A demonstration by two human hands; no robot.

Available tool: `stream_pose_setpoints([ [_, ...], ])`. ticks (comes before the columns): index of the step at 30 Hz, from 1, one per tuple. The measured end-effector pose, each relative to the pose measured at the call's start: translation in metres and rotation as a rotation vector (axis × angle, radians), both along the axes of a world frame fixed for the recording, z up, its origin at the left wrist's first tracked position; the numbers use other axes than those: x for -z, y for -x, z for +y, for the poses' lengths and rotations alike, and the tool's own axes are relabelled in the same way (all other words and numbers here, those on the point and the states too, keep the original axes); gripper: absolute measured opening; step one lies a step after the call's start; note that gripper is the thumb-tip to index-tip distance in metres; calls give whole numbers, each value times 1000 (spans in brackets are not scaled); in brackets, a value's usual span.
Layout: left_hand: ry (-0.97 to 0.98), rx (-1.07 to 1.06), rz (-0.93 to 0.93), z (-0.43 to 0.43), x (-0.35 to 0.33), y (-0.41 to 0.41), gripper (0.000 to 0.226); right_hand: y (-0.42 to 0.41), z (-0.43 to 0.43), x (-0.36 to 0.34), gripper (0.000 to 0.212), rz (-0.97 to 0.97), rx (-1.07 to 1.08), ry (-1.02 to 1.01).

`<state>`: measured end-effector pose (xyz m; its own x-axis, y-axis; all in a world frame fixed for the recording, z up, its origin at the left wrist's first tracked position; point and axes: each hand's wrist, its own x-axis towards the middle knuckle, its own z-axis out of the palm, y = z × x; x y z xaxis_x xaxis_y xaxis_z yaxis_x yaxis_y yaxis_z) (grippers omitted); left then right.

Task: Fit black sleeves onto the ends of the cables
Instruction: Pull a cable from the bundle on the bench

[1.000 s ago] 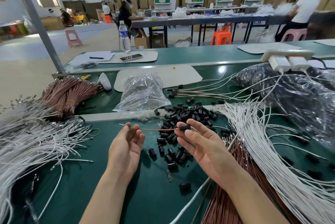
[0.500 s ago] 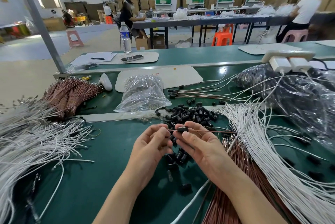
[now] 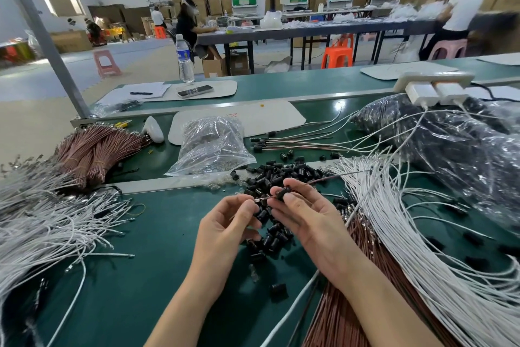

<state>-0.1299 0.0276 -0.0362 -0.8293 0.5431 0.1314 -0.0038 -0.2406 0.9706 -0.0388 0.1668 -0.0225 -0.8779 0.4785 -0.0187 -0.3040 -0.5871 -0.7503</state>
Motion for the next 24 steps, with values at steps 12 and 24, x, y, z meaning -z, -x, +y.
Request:
stream_pose_setpoints([
  [12,513,198,393,80,-32,2,16,-26,58,-7,19,-16,972,-192],
  [24,984,416,635,197,-40,-25,34,-29,74,1,19,-51,1163,-65],
])
